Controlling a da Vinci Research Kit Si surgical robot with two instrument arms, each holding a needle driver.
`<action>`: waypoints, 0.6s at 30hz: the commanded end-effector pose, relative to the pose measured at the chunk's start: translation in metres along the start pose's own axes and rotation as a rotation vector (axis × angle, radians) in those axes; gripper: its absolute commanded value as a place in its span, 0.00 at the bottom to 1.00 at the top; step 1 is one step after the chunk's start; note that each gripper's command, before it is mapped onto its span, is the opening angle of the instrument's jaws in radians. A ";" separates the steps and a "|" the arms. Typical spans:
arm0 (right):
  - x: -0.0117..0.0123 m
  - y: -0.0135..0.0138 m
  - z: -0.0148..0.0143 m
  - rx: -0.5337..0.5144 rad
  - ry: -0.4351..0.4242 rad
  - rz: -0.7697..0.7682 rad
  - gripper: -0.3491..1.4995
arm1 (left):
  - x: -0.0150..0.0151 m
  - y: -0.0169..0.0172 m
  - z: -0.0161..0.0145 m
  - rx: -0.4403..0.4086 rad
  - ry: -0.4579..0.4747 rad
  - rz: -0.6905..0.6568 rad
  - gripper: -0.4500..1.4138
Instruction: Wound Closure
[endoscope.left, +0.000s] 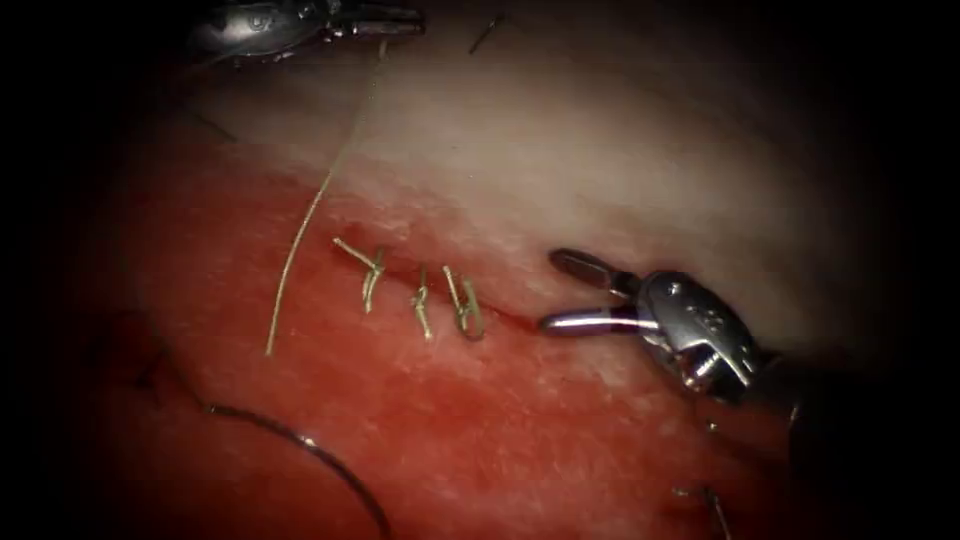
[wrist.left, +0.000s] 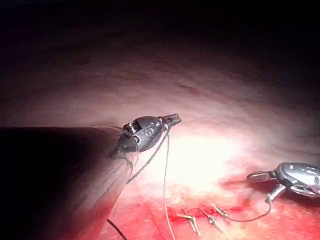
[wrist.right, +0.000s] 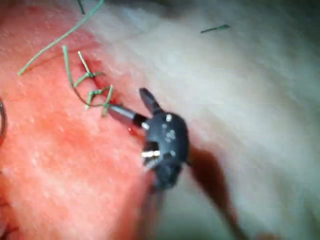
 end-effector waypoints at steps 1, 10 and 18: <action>-0.0007 0.0000 0.0006 0.003 0.005 -0.001 0.74 | -0.0013 -0.0010 0.0011 0.018 -0.001 0.005 0.00; -0.0011 -0.0001 0.0006 0.001 0.005 -0.004 0.74 | -0.0071 -0.0055 0.0040 0.093 -0.020 0.027 0.00; -0.0012 -0.0002 0.0005 0.001 0.006 -0.006 0.74 | -0.0099 -0.0058 0.0059 0.140 -0.083 -0.128 0.29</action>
